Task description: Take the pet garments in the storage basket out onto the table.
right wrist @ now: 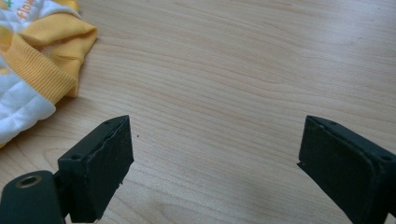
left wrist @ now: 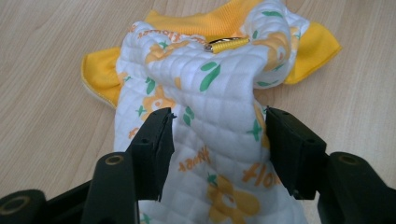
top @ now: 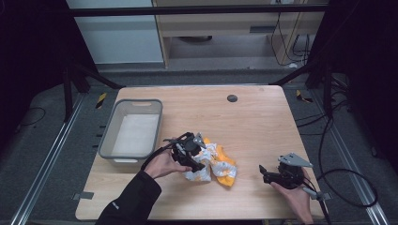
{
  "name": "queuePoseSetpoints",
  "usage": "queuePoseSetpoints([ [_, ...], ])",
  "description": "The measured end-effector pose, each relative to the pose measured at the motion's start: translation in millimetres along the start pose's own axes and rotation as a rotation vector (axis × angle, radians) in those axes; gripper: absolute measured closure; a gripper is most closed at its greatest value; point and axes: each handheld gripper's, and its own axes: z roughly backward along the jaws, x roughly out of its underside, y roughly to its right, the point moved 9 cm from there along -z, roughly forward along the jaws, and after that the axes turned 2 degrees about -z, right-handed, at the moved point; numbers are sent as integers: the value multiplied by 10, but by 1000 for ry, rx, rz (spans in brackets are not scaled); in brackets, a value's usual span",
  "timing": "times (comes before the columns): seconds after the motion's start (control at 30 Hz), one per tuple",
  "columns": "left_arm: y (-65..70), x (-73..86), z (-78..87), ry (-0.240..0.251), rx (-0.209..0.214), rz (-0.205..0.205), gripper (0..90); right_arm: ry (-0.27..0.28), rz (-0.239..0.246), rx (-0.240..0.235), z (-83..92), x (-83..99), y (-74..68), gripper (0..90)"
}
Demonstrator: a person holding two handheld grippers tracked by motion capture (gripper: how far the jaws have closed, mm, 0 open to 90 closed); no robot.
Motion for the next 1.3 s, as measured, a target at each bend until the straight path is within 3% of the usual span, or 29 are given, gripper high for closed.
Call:
queuePoseSetpoints([
  [0.13, -11, -10, 72, 22, -15, -5, 431, 0, 0, 0, 0, 0, 1, 99],
  [0.33, 2, -51, 250, 104, -39, -20, 385, -1, 1, 2, -2, 3, 5, 99],
  [0.43, -6, -74, 351, 155, -54, 13, 360, -1, 0, 3, 0, 4, 7, 99],
  [0.6, -25, -81, 519, 242, -133, 22, 305, 0, 1, 4, -1, 4, 7, 99],
  [0.8, -32, -32, 666, 358, -191, 70, 284, 0, 2, 5, 0, 6, 8, 99],
  [0.87, -40, -3, 707, 397, -200, 99, 269, -1, 1, 5, 0, 7, 7, 99],
  [0.9, -59, 46, 759, 441, -216, 127, 272, -1, 2, 5, -1, 9, 6, 99],
  [1.2, -54, 261, 878, 536, -266, 181, 288, -2, 1, 6, 3, 16, 13, 98],
  [1.3, -76, 380, 916, 558, -302, 204, 303, -1, 1, 8, 5, 16, 16, 97],
])
